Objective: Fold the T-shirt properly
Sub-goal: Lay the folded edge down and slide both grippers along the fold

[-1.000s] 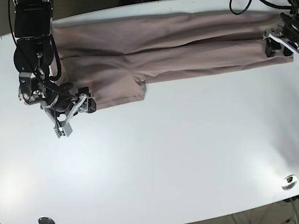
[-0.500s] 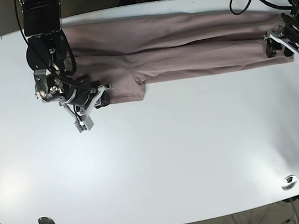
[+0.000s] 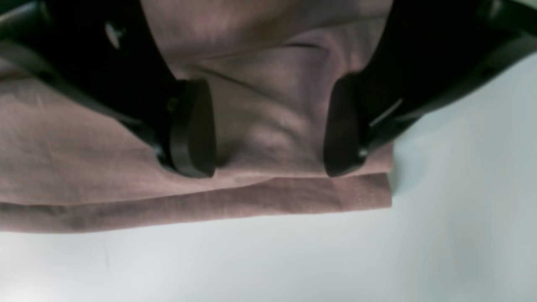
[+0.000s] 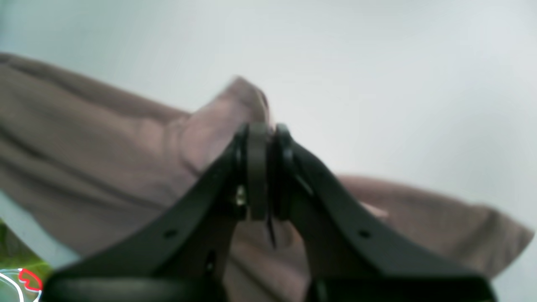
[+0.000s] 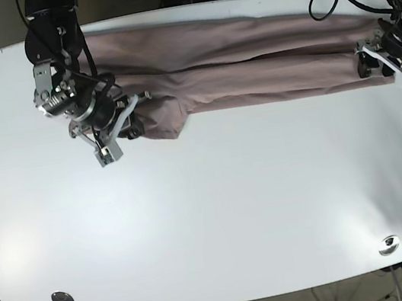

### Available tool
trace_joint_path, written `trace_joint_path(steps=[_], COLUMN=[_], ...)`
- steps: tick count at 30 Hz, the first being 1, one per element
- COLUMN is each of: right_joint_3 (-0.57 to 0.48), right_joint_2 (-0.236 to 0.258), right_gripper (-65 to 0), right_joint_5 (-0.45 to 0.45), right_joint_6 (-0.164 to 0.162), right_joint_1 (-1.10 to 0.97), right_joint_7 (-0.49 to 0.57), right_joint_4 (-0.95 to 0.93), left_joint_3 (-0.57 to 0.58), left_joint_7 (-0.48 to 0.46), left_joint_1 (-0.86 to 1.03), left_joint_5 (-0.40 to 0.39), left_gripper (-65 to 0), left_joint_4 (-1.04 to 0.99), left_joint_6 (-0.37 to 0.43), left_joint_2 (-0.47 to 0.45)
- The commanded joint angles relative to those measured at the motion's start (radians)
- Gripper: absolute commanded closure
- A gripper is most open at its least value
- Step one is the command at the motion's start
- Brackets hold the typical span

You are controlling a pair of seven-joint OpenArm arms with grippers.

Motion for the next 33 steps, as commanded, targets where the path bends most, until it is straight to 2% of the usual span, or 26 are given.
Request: trace_joint_path(steps=[1,4,8,12,20,25,26,28,30,33], right_joint_3=[0.004,0.041,0.083,0.096,0.251,0.293,0.293,0.293,0.293,0.293], right_joint_2=[0.003,-0.003,-0.043,-0.048,-0.052,-0.052,-0.052,-0.052,-0.063,-0.084], right_gripper=[-2.1,-2.1,-2.1,-2.1,-2.1,-4.1,-5.9,-13.8,-26.5,-40.7], right_joint_5=[0.015,0.015,0.009,0.012,0.015,0.015,0.015,0.015,0.015,0.015], right_joint_6=[0.001,0.001,0.001,0.001,0.004,0.004,0.003,0.003,0.003,0.003], right_joint_1=[-0.033,-0.107,-0.170,-0.203,-0.266,-0.300,-0.303,-0.312,-0.321,-0.323], right_joint_7=[0.018,0.018,0.019,0.029,0.061,0.061,0.061,0.064,0.081,0.114], right_joint_4=[0.076,0.121,0.124,0.125,0.122,0.122,0.122,0.122,0.124,0.125], left_joint_3=[-0.006,-0.006,-0.006,-0.006,-0.007,-0.004,-0.004,-0.004,-0.004,-0.003], left_joint_7=[-0.022,-0.022,-0.022,-0.022,-0.022,-0.022,-0.022,-0.022,-0.022,-0.022], left_joint_1=[-0.009,-0.009,-0.009,-0.009,-0.007,-0.009,-0.009,-0.009,-0.009,-0.010], left_joint_5=[-0.015,-0.015,-0.015,-0.015,-0.015,-0.015,-0.015,-0.015,-0.015,-0.015], left_gripper=[-37.8,-37.8,-37.8,-37.8,-37.8,-37.8,-37.8,-37.8,-37.8,-37.8], left_joint_4=[0.015,0.015,0.015,0.015,0.015,0.015,0.015,0.015,0.017,0.017], left_joint_6=[-0.001,-0.001,-0.001,-0.001,-0.001,-0.001,-0.001,-0.001,-0.001,-0.001], left_joint_2=[-0.023,-0.023,-0.024,-0.027,-0.030,-0.047,-0.047,-0.047,-0.047,-0.049])
